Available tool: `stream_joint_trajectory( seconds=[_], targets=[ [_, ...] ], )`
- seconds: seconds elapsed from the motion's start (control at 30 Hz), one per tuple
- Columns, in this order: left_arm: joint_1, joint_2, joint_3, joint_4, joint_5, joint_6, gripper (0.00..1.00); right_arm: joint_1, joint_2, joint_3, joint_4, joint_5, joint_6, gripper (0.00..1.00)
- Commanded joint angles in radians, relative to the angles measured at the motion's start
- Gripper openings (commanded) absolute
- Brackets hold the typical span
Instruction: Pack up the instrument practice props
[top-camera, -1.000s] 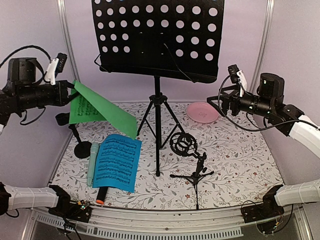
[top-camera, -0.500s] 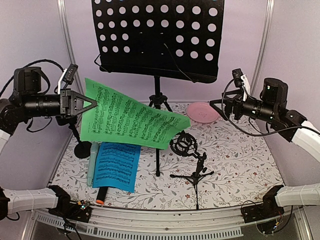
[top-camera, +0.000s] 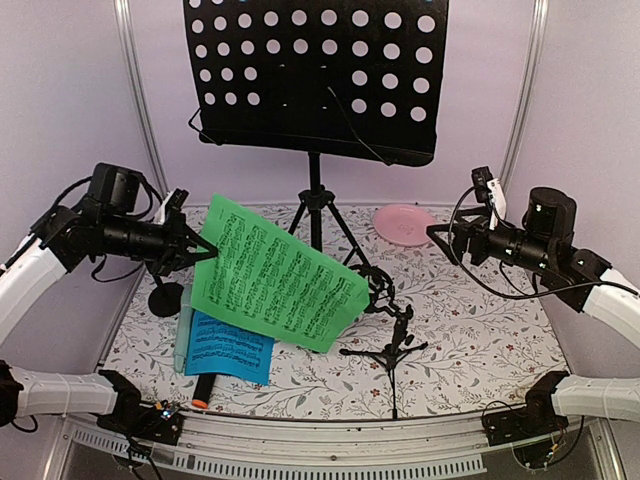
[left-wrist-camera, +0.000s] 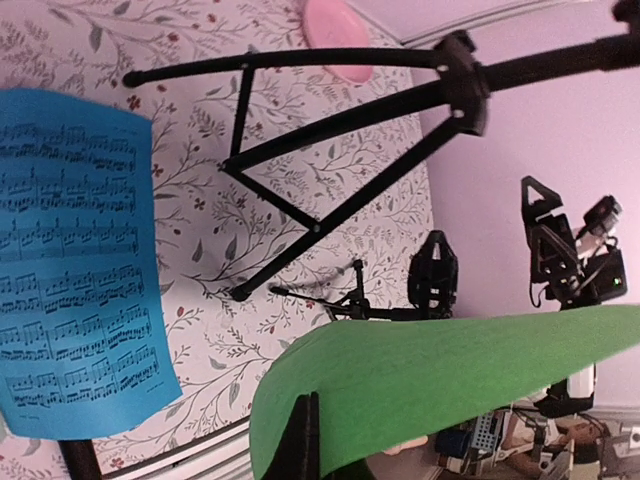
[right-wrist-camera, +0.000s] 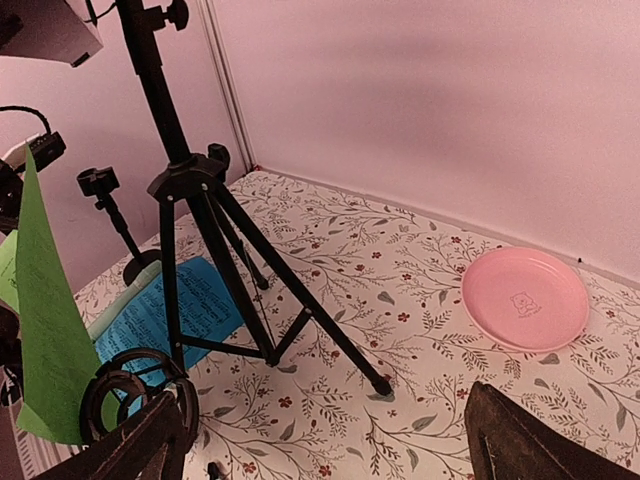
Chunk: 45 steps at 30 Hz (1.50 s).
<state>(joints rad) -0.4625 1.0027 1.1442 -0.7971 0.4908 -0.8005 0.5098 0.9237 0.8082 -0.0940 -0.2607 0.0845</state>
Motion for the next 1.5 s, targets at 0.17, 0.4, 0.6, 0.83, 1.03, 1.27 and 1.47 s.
stream_joint_trajectory(
  seconds=[0.17,0.4,0.6,0.83,1.03,1.27,1.47],
  targets=[
    [-0.002,0.119,-0.065,-0.065,-0.166,-0.116,0.00,0.005,-0.017,-0.089,0.088,0.065,0.015,0.99],
    [-0.001,0.158,-0.145,-0.067,-0.269,-0.124,0.00,0.004,-0.007,-0.134,0.094,0.058,-0.067,0.99],
    [-0.001,0.157,-0.215,-0.038,-0.305,-0.175,0.00,0.004,-0.082,-0.196,0.091,0.069,-0.066,0.99],
    [0.000,0.139,-0.229,-0.005,-0.374,-0.223,0.00,0.004,-0.179,-0.240,0.045,0.085,-0.074,0.99],
    [-0.002,0.143,-0.197,-0.011,-0.423,-0.188,0.18,0.004,-0.208,-0.229,0.020,0.095,-0.115,0.99],
    [-0.013,0.114,-0.120,-0.037,-0.467,-0.180,0.80,0.004,-0.194,-0.197,0.018,0.128,-0.118,0.99],
    [-0.068,0.125,0.060,-0.192,-0.596,-0.146,0.94,0.004,-0.180,-0.174,0.034,0.122,-0.108,0.99]
  ],
)
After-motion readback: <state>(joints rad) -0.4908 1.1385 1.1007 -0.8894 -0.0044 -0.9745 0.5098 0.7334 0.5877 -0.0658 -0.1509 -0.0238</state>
